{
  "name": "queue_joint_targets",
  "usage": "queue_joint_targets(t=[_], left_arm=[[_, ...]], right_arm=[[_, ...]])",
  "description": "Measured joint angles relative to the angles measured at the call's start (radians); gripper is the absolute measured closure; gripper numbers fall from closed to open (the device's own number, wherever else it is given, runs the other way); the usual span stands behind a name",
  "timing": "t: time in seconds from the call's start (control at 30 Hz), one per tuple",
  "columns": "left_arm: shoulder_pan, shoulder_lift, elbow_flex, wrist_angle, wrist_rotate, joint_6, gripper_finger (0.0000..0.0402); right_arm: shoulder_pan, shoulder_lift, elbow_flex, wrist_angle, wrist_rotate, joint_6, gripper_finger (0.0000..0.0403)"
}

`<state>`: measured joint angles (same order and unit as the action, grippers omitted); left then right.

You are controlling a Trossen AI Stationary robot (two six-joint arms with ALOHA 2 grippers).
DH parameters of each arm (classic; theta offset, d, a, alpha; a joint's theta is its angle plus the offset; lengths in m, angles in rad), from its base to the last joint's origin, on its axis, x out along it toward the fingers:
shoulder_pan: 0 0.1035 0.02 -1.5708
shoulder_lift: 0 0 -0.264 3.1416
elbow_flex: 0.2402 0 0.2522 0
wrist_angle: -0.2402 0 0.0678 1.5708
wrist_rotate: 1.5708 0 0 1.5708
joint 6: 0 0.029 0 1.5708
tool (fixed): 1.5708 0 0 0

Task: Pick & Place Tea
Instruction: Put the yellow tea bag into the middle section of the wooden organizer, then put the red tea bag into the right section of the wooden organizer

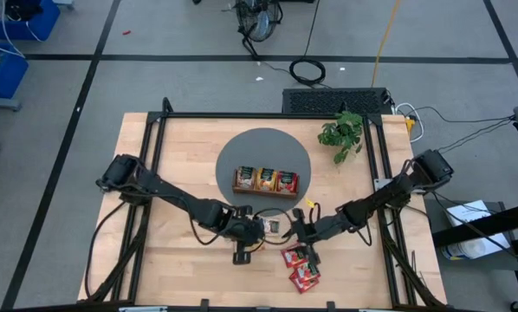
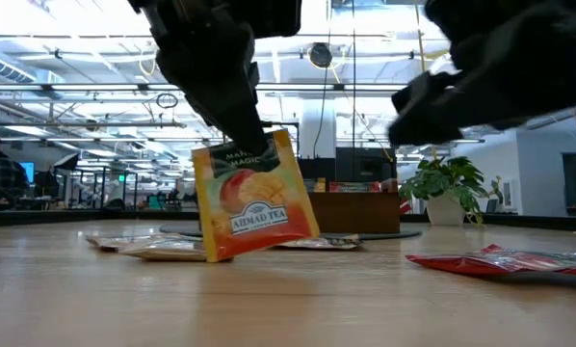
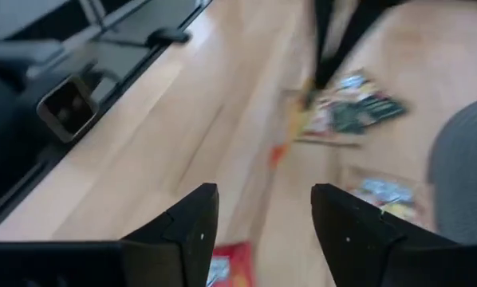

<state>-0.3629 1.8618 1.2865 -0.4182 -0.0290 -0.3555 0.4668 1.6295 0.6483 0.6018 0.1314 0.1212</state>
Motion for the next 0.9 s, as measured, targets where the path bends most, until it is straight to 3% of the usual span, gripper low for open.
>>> queue_joint_targets(t=[0.17,0.43,0.9], left_arm=[[0.022,0.021,-0.015,0.001,0.002,0.013,0.0384],[0.056,0.038,-0.043,0.022,-0.014,0.036,0.0388],[0.047,0.013,-0.037,0.031,-0.035,0.084,0.0182]], right_arm=[[0.057,0.000,0.000,-0.018,0.008,-0.038,0.0226],[0.126,-0.009,0.002,-0.026,0.166,-0.131,0.0234],[0.174,-0.130,0.002,-0.191,0.188,-0.119,0.0235]])
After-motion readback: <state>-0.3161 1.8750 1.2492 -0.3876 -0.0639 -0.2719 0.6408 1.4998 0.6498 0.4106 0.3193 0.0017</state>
